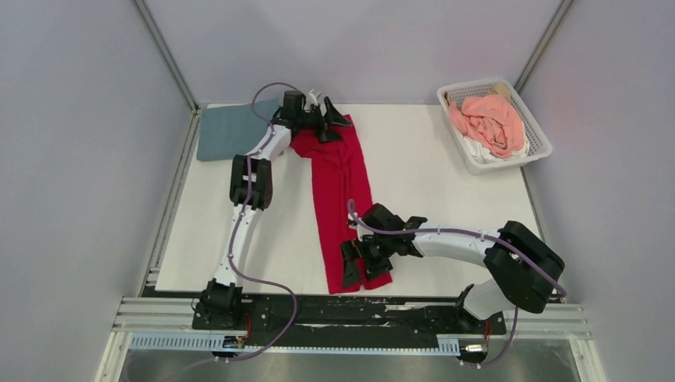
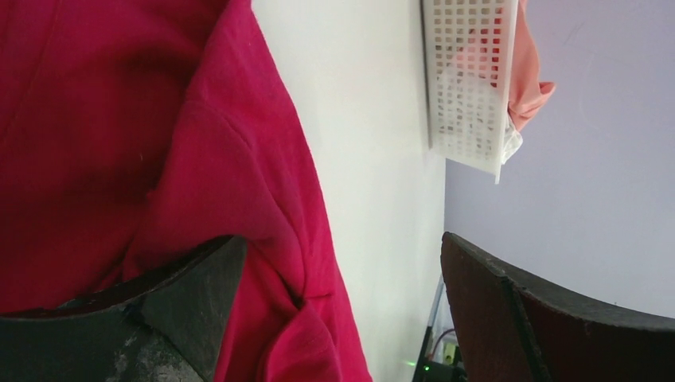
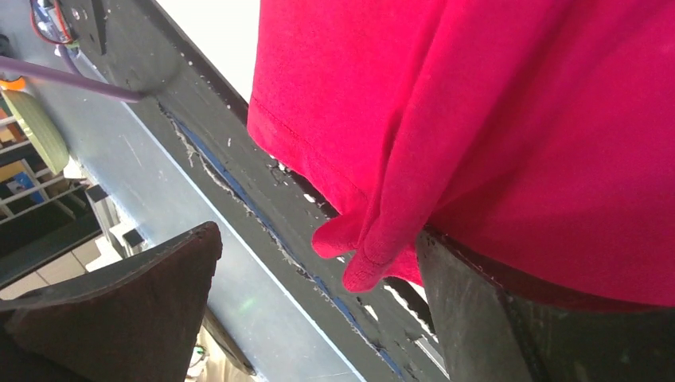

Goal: Fold and stack the t-shirts
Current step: Rotate the tshirt 90 degrees, then grab the bottom of the folded rectangular tshirt with both arms

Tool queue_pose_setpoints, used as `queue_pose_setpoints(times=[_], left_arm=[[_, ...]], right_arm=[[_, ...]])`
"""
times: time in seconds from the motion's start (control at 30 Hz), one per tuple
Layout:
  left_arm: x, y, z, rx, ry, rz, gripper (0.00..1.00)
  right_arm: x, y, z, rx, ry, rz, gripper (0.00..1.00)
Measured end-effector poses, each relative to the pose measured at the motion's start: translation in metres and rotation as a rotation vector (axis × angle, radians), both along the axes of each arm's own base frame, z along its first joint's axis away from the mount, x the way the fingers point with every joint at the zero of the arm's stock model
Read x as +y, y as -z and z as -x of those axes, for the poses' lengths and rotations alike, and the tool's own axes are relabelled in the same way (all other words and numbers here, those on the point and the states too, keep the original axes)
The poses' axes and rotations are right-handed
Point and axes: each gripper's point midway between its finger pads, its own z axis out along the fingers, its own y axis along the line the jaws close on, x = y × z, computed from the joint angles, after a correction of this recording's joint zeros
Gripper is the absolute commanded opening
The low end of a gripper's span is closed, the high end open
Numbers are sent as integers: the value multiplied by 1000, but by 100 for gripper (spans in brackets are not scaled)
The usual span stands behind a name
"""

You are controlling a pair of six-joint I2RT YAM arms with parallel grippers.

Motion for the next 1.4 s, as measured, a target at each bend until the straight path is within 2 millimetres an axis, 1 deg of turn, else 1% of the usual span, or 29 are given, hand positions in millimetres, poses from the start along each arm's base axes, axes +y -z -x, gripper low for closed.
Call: queue_pose_setpoints(times=[0.07, 0.13, 0.3, 0.37, 0.47, 0.53, 0.6, 0.67, 0.73, 0.8, 0.9, 0.97, 1.03, 1.1, 1.2, 1.27, 1.33, 1.37, 1.4], left_arm=[[-13, -2, 4, -14, 15, 4, 100], [-32, -2, 12, -30, 42, 3, 100], [-88, -3, 46, -50, 140, 5, 100], [-106, -3, 58, -61, 172, 4, 100], [-124, 0, 69, -76, 192, -13, 100], [-129, 3, 71, -88, 186, -31, 100], [-125, 4, 65, -90, 157, -49, 100], [-115, 2, 54, -94, 114, -65, 100], [-97, 0, 36, -98, 53, -87, 100], [-76, -1, 18, -109, -7, -109, 100], [-52, -7, 2, -134, -54, -125, 100], [-41, -16, -3, -150, -67, -131, 100], [-36, -34, -3, -178, -63, -138, 100], [-36, -63, 8, -213, -39, -146, 100], [-37, -119, 35, -283, -1, -162, 100], [-32, -162, 64, -345, 20, -181, 100], [-21, -199, 99, -392, 22, -205, 100], [-15, -211, 118, -409, 17, -217, 100], [-5, -219, 141, -419, -3, -241, 100]], right_arm=[[2, 1, 5, 13, -14, -3, 100], [5, 2, 7, 27, -26, -12, 100], [12, 0, 12, 59, -56, -33, 100], [14, 0, 14, 62, -64, -39, 100], [14, -1, 14, 60, -67, -41, 100], [14, -2, 14, 52, -69, -42, 100], [11, -4, 15, 37, -67, -42, 100], [6, -8, 17, 24, -64, -46, 100], [2, -16, 19, 6, -60, -55, 100], [0, -28, 18, -30, -52, -77, 100], [-2, -52, 10, -121, -23, -128, 100], [-4, -66, 1, -183, 17, -146, 100], [-7, -74, -10, -224, 74, -149, 100], [-15, -74, -25, -246, 149, -126, 100], [-32, -67, -48, -255, 274, -59, 100], [-44, -60, -59, -261, 349, -13, 100], [-55, -53, -62, -264, 400, 29, 99], [-61, -48, -62, -263, 422, 51, 98], [-65, -46, -60, -261, 434, 63, 97]])
